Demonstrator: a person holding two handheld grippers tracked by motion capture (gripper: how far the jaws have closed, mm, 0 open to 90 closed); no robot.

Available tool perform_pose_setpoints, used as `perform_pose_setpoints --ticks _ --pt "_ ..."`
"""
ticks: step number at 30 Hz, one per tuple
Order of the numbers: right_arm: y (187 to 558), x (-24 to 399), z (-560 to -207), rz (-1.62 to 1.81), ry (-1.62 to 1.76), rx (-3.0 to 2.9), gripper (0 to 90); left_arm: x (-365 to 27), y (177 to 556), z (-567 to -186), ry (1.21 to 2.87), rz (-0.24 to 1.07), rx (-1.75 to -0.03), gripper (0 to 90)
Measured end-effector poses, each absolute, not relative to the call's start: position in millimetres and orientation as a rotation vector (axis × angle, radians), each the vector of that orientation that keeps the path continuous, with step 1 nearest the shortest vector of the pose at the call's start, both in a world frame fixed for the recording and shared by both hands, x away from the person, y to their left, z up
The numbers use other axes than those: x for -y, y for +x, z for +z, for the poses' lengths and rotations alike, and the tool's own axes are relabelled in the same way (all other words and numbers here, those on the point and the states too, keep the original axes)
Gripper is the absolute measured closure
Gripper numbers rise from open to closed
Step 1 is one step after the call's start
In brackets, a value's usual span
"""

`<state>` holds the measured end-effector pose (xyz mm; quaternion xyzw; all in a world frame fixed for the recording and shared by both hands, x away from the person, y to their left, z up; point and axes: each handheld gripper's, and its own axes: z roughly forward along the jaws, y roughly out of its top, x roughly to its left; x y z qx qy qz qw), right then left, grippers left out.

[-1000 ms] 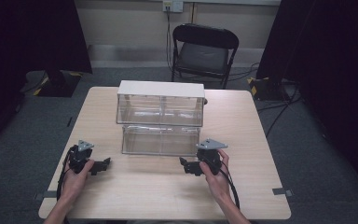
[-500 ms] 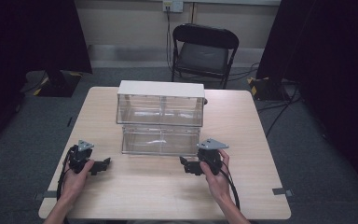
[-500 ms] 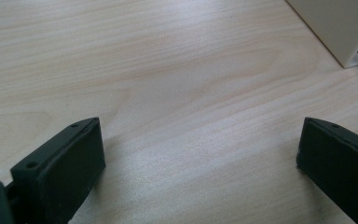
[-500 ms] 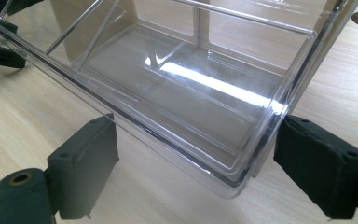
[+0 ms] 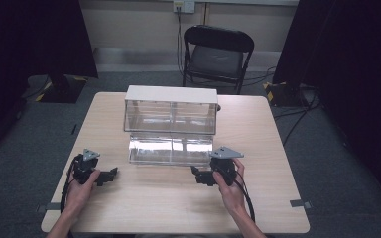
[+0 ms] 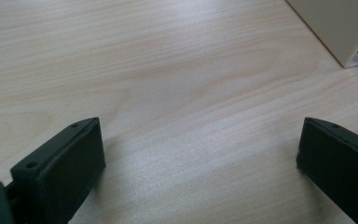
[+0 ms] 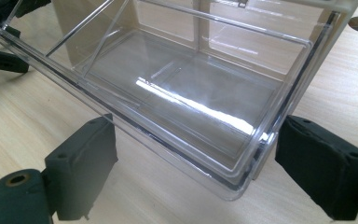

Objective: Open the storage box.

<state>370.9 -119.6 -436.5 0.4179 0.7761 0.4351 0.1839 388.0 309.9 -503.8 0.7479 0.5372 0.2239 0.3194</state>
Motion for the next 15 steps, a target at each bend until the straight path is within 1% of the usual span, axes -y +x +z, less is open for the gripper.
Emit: perform_pose_setpoints --ticks 15 --pt "371.5 119.1 -435.1 1.216 1.188 -2.198 12.2 -309.9 388.0 -503.7 1.966 0.588 -1.412 0.3"
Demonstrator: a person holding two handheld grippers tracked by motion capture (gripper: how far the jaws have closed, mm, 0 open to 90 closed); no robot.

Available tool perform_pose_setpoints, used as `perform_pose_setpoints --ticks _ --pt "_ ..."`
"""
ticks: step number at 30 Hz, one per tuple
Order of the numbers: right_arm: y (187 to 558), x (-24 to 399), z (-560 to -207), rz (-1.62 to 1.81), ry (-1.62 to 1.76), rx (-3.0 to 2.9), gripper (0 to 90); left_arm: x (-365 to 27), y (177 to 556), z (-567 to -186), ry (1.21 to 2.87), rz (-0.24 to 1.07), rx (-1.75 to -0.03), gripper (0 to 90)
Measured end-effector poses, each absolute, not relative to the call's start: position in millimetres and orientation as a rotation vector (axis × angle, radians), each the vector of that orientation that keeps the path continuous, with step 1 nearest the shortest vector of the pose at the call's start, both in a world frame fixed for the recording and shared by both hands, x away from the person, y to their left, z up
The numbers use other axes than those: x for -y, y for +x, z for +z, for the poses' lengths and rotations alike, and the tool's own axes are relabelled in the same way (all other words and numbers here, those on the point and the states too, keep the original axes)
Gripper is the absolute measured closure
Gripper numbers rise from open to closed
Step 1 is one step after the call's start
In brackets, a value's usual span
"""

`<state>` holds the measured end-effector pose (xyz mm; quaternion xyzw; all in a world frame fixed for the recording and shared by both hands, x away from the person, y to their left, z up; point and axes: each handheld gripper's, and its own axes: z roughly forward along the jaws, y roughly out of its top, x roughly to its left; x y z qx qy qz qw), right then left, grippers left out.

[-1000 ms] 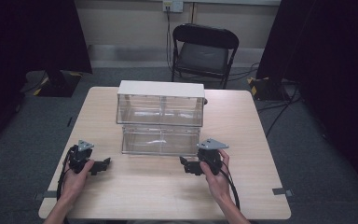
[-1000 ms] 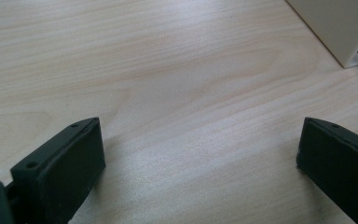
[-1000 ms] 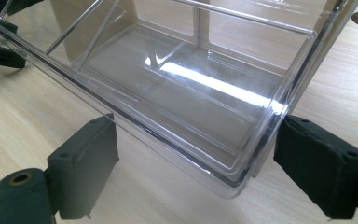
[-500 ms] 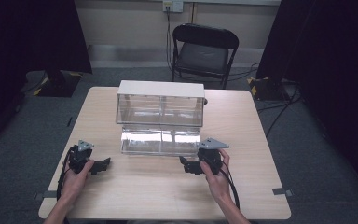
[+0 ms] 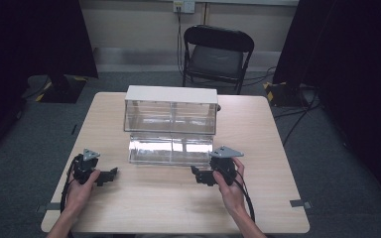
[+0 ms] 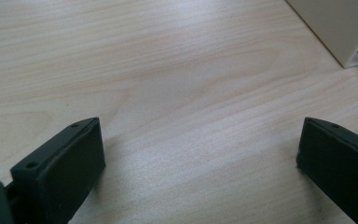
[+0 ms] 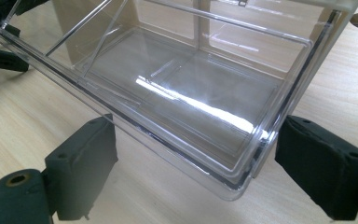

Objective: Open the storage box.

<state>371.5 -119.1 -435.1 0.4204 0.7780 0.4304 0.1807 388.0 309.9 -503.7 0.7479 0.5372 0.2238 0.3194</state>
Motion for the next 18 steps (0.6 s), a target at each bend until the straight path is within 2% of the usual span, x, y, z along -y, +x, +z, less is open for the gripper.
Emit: perform_pose_setpoints --ticks 18 --pt "366.8 119.7 -427.5 1.224 1.176 -2.174 13.7 -309.9 388.0 -503.8 1.966 0.588 -1.412 0.3"
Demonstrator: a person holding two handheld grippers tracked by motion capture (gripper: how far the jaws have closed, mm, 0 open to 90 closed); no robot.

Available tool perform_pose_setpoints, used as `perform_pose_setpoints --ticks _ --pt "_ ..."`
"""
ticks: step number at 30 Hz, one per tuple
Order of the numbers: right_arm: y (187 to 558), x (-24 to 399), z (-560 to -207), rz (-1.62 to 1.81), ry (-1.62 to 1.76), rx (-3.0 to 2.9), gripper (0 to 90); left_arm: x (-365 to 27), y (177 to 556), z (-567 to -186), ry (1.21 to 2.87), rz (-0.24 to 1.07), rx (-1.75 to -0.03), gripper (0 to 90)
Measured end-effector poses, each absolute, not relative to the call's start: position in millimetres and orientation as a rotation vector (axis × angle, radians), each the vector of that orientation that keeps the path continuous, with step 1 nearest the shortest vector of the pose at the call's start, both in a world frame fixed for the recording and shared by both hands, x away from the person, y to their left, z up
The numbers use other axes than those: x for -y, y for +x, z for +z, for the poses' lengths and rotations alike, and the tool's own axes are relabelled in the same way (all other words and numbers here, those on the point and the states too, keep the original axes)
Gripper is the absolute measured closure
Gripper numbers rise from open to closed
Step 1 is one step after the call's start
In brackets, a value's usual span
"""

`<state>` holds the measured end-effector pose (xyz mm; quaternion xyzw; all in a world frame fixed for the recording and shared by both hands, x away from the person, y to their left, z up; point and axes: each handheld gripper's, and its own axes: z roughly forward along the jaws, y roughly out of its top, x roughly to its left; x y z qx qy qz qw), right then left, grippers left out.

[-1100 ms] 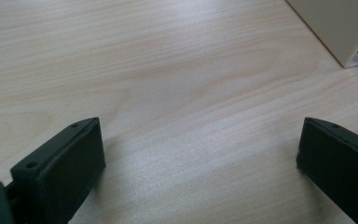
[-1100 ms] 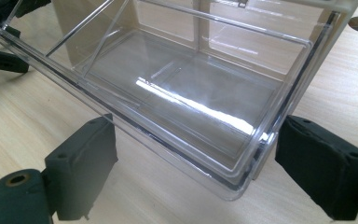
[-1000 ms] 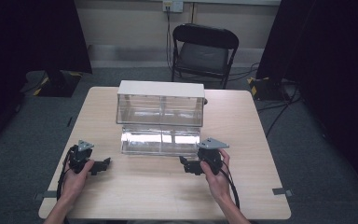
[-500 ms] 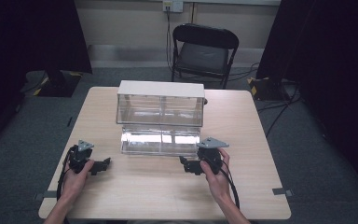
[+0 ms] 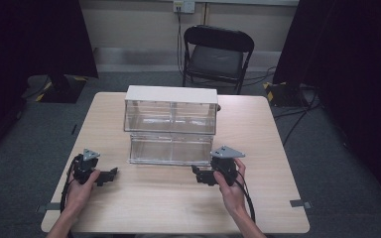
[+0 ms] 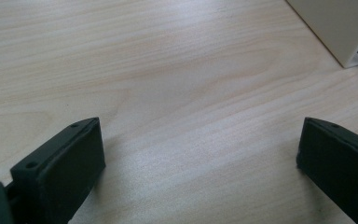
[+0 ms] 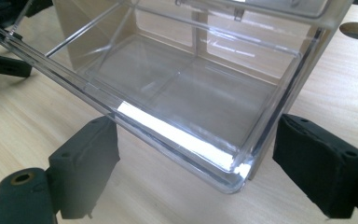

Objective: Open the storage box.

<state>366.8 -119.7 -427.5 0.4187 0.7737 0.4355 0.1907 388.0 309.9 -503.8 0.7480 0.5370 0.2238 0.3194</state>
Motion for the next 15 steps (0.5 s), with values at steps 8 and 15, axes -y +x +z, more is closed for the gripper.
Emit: perform_pose_setpoints --ticks 8,15 --pt "366.9 120.1 -425.9 1.239 1.165 -2.165 13.5 -309.9 388.0 -503.8 1.966 0.588 -1.412 0.3" --pt "368.2 120.2 -424.8 1.244 1.153 -2.171 13.4 -309.9 388.0 -503.8 1.966 0.589 -1.412 0.3"
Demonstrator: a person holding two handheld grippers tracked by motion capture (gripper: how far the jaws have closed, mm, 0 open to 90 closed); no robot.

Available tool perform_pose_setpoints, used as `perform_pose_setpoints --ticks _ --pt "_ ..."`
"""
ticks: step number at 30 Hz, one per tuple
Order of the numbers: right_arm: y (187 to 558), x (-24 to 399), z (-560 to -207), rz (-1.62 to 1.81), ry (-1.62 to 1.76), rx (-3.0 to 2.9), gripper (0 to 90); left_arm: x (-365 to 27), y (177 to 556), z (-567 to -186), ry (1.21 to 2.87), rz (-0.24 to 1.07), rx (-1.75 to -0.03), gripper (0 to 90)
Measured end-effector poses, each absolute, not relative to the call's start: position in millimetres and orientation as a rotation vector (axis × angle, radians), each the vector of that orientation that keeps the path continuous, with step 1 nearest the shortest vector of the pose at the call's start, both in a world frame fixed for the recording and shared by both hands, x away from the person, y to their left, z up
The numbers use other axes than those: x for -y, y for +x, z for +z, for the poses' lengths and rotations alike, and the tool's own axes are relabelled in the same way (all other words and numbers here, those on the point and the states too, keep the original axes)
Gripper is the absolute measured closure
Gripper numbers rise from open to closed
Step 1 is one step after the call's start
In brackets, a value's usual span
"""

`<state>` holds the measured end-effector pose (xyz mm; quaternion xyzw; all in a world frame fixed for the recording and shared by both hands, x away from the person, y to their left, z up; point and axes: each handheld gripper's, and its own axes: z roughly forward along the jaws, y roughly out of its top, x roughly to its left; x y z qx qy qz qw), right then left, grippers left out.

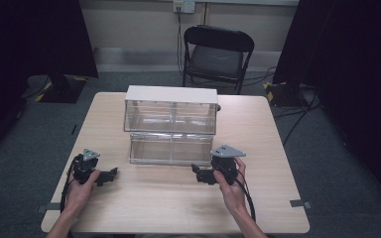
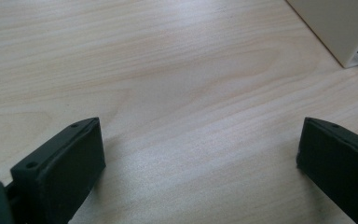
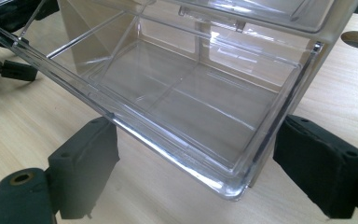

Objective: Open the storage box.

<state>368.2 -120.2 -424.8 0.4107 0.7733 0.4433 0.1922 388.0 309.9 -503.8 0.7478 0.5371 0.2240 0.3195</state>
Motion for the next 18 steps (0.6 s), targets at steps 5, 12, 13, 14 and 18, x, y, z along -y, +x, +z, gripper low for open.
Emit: perform_pose_setpoints --ticks 5,12,13,14,18 --pt "369.1 119.6 -423.2 1.251 1.144 -2.167 13.4 -309.8 388.0 -503.8 1.965 0.588 -1.413 0.3" --pt "373.5 115.3 -421.1 1.246 1.138 -2.166 13.4 -309.8 388.0 -503.8 1.965 0.588 -1.413 0.3" --pt "373.9 115.2 -420.9 1.249 1.138 -2.165 13.4 -310.0 388.0 -503.7 1.968 0.588 -1.412 0.3" --pt "374.5 115.1 -420.9 1.253 1.139 -2.163 13.5 -309.9 388.0 -503.8 1.966 0.588 -1.413 0.3" --pt "375.4 114.0 -420.5 1.25 1.137 -2.163 13.4 -309.8 388.0 -503.8 1.965 0.588 -1.413 0.3"
